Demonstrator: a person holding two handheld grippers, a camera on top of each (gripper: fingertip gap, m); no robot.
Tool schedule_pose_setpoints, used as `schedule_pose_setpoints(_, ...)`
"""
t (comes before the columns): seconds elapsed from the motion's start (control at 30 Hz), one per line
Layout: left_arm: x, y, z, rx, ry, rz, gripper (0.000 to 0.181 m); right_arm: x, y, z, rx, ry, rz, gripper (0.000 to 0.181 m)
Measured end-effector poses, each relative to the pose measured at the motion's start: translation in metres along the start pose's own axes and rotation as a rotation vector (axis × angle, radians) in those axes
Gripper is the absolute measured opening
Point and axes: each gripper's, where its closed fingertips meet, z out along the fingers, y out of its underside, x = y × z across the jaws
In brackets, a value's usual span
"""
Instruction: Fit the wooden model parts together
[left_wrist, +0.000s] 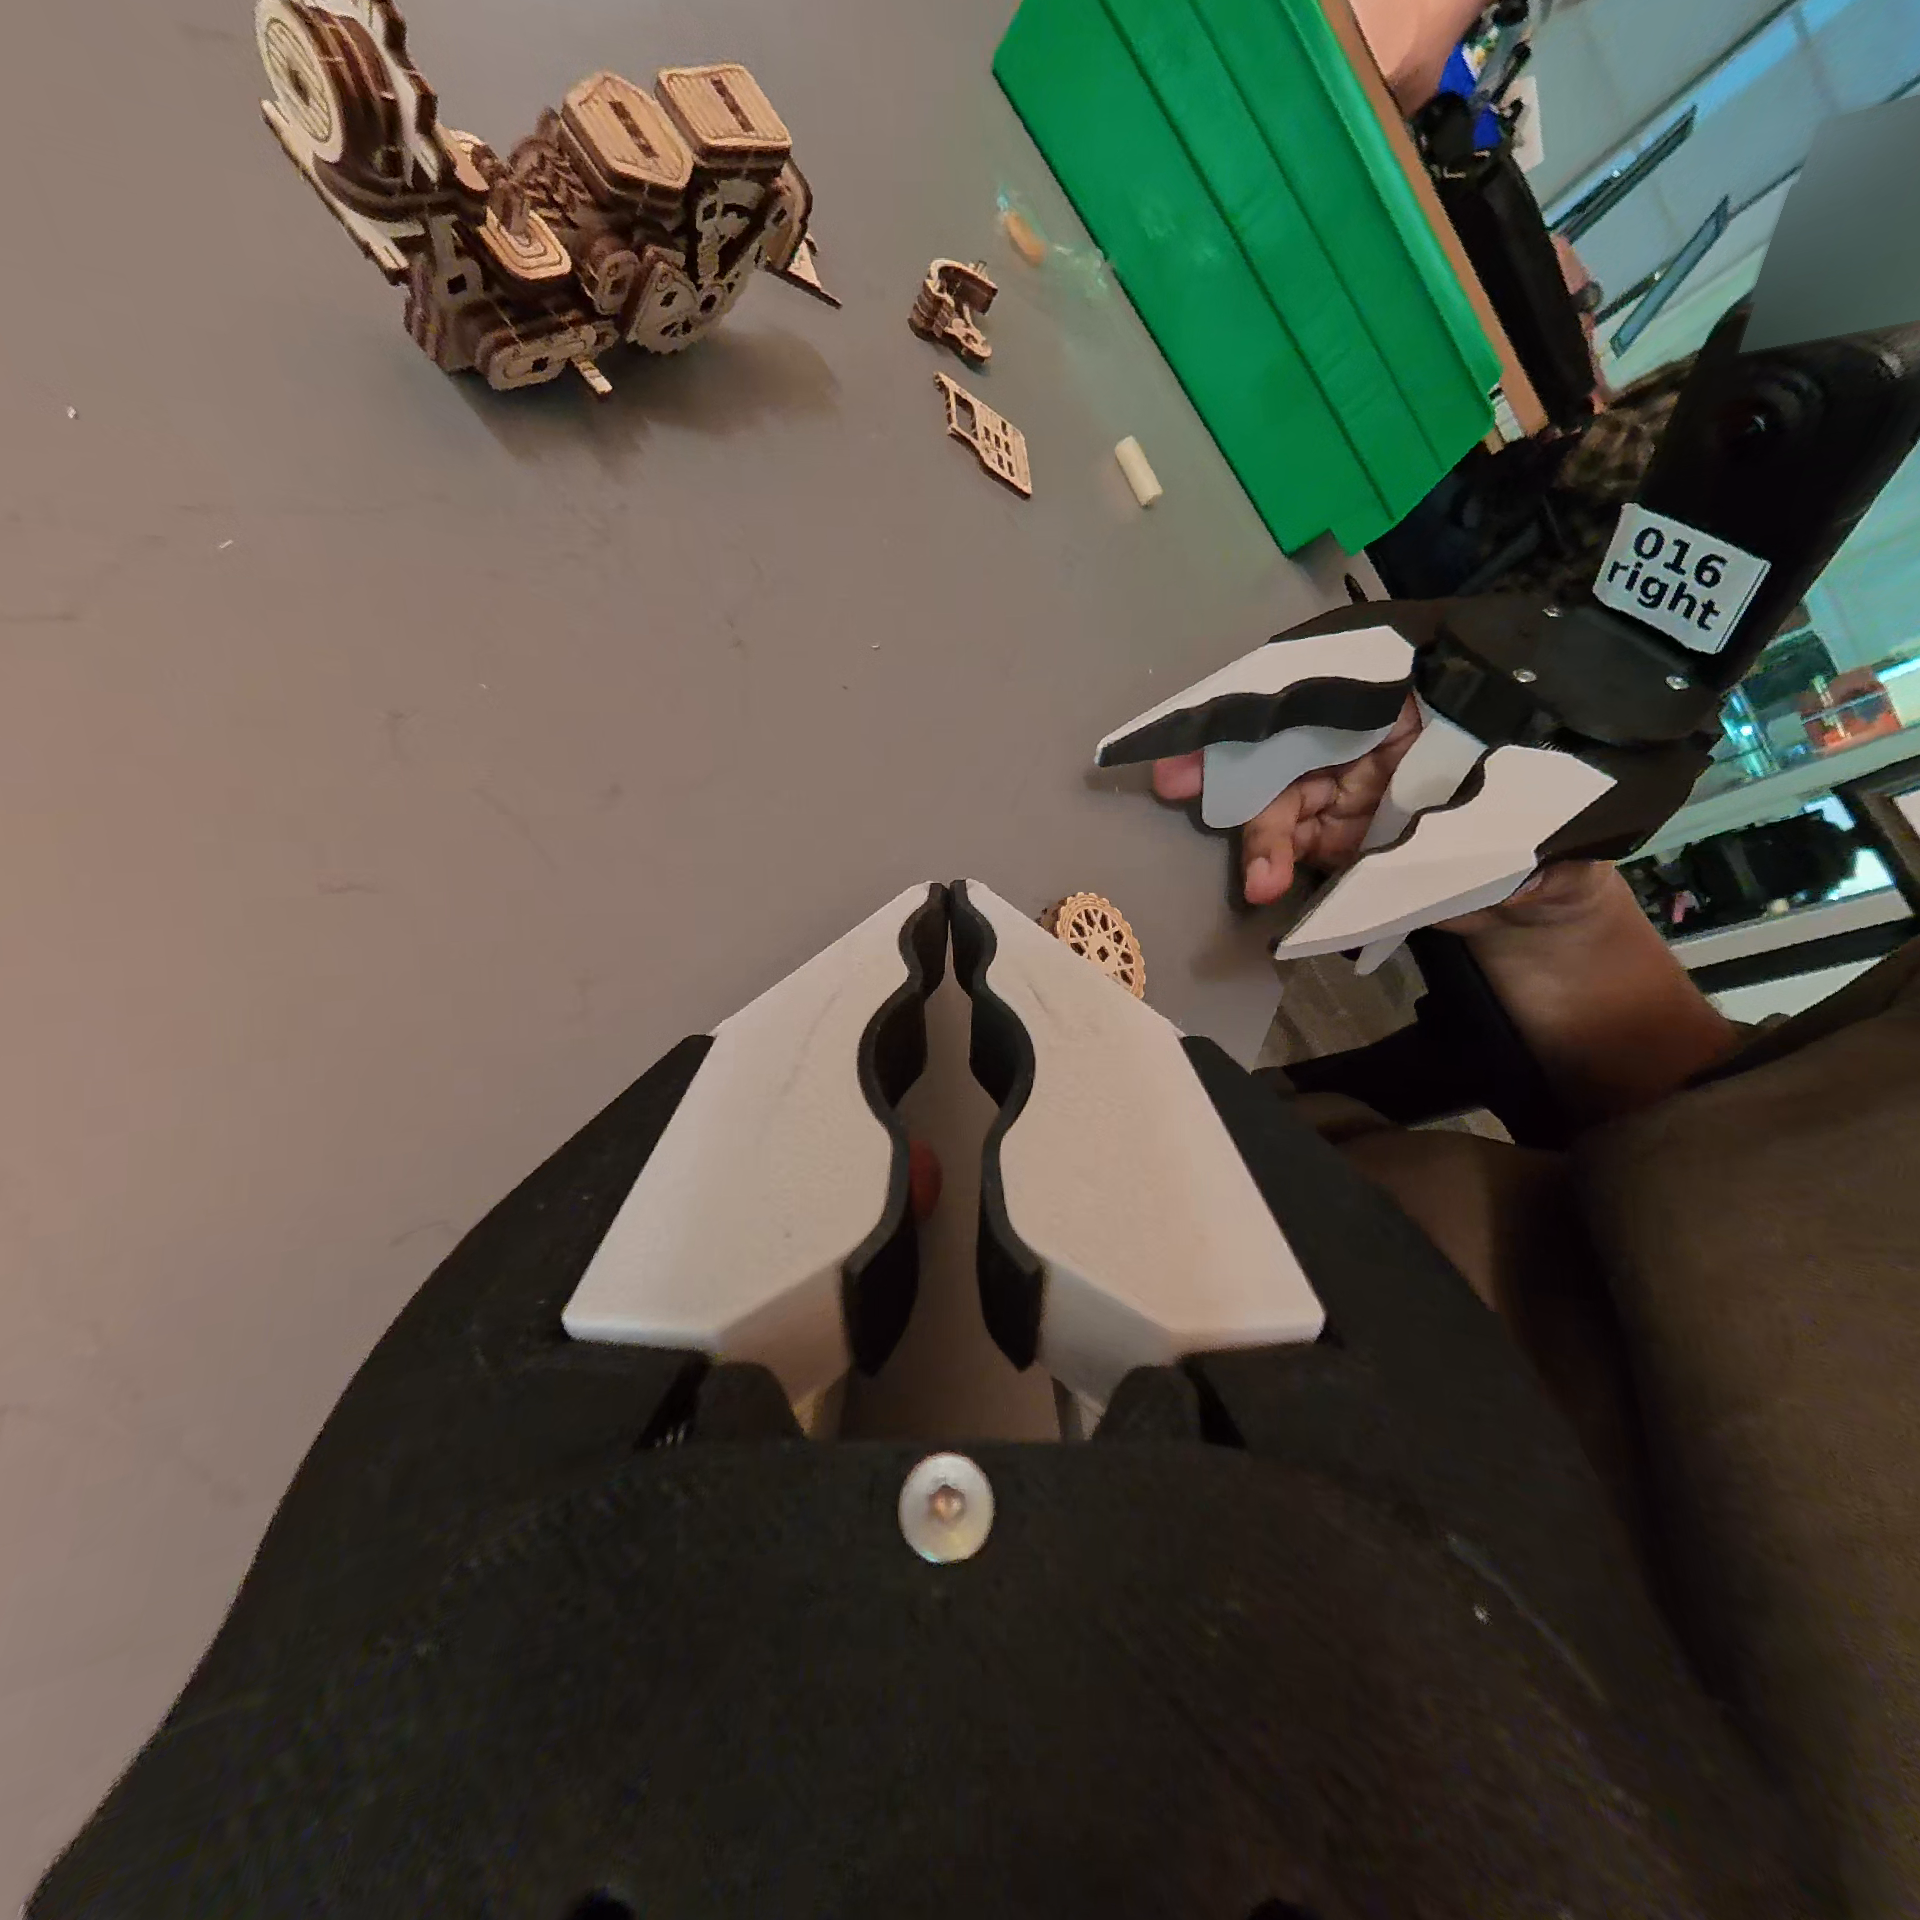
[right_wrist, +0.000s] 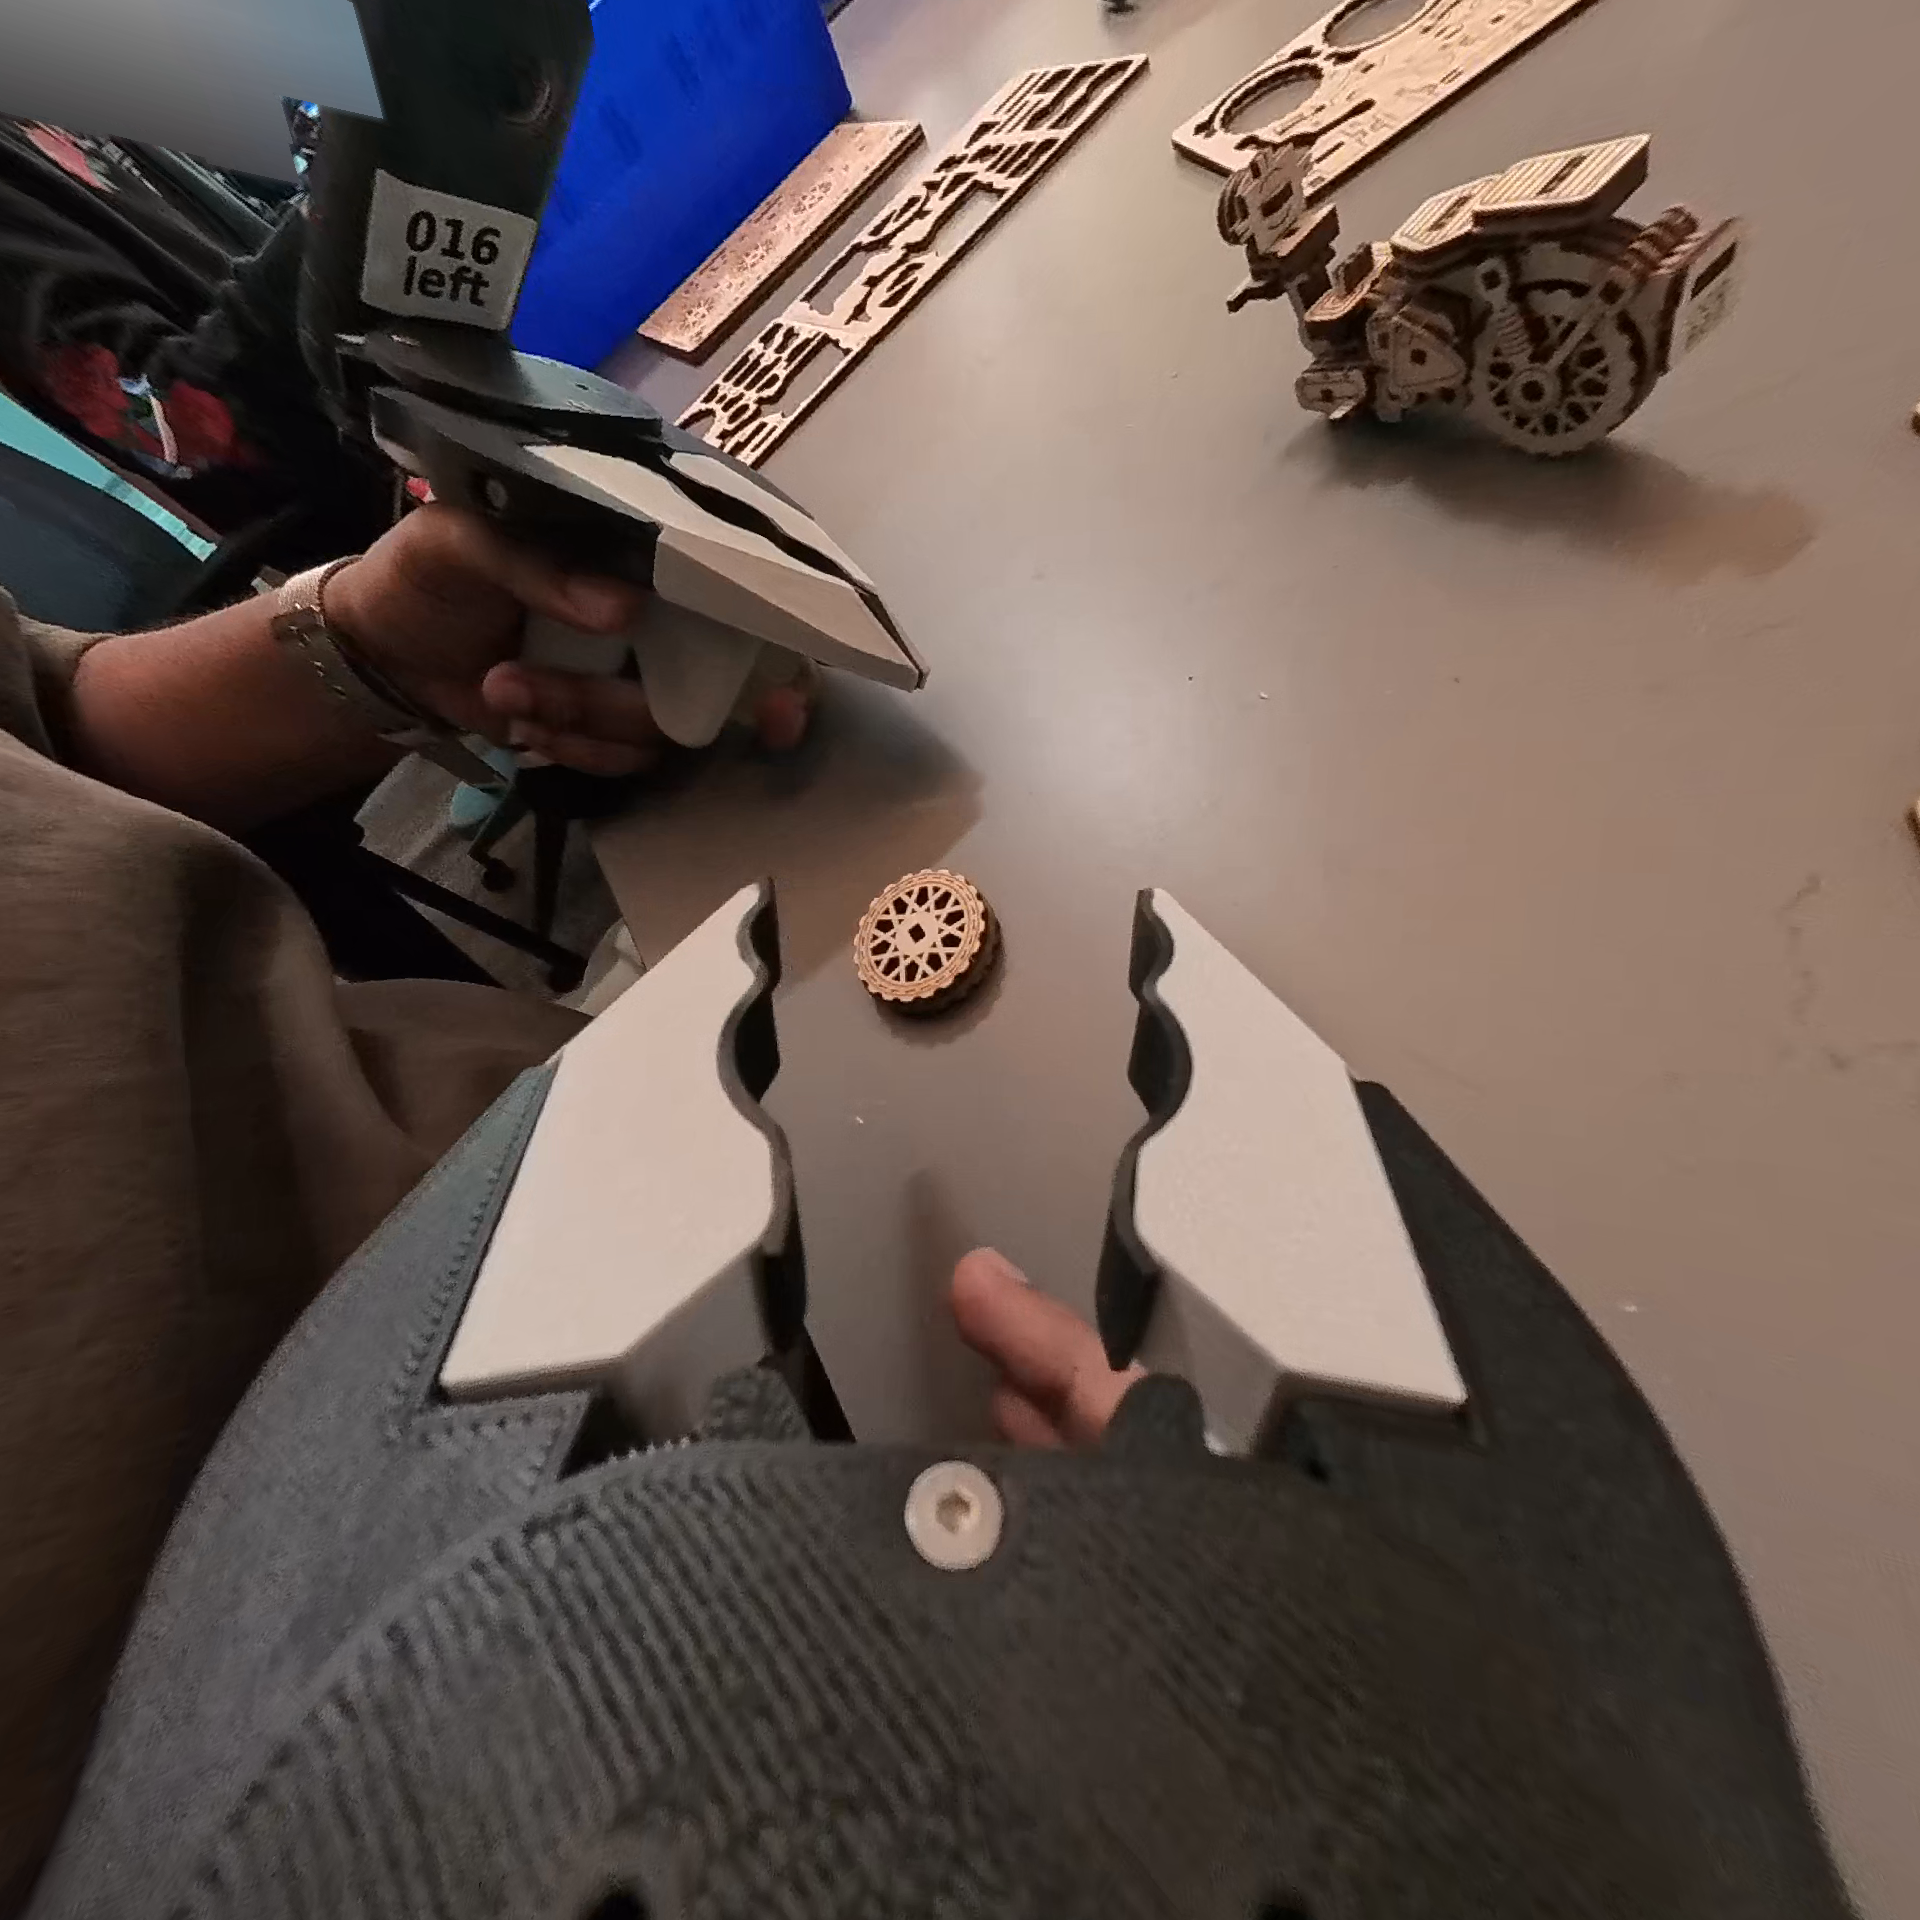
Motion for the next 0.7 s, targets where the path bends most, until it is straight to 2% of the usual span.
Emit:
schedule_pose_setpoints(0.57, -0.004, -0.004, 0.000, 0.023, -0.040, 0.017, 0.000, 0.000, 0.000, 0.001, -0.007, -0.029, 0.030, 0.071)
schedule_pose_setpoints(0.7, -0.009, -0.012, -0.003, 0.081, -0.072, 0.003, 0.000, -0.003, 0.000, 0.001, -0.007, -0.049, 0.025, 0.074)
